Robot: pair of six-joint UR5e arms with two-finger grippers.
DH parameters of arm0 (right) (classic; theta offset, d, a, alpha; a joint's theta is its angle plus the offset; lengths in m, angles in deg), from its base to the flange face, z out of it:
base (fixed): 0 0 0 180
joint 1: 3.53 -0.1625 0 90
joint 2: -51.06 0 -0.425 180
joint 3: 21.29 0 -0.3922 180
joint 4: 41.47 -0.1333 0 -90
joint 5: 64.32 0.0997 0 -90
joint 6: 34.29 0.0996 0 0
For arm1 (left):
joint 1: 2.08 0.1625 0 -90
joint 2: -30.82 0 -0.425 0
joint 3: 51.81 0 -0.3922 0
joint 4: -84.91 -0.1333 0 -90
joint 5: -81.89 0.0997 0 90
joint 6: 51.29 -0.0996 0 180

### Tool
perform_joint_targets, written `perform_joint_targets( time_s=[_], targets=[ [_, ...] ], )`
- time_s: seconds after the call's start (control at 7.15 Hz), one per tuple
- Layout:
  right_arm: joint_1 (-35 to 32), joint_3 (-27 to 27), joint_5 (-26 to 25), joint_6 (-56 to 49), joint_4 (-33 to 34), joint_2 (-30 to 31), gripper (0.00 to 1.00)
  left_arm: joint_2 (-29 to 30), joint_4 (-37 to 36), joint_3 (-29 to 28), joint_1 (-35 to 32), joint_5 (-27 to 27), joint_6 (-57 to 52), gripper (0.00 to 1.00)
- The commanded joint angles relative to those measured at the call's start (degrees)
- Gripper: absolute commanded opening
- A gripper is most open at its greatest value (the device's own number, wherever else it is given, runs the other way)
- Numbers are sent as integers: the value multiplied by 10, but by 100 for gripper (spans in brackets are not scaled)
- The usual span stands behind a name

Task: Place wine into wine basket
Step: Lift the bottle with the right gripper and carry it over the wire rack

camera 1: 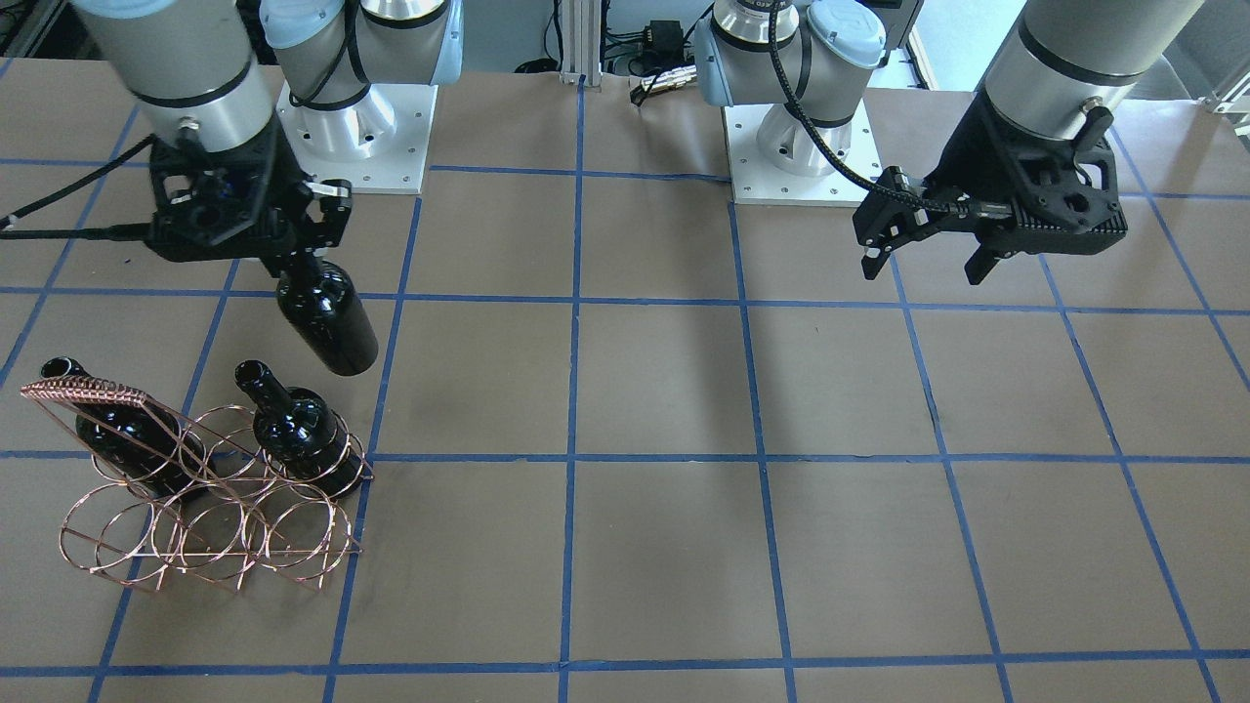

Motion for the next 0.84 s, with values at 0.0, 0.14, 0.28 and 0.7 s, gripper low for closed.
perform_joint_targets(
  time_s=[0.0,0.14,0.28,0.7],
  targets=[
    [87,-13,-21,-101,2,17,0,-2,-4,-2,-17,-3,1,100],
    [88,-58,-16,-100,3,4,0,-2,-3,-2,-18,-2,2,100],
    [88,-109,-14,-100,0,-34,0,-2,-3,-1,-20,-2,8,100],
    [86,-156,28,-93,5,-73,0,4,-2,0,-49,-1,68,100]
  ],
)
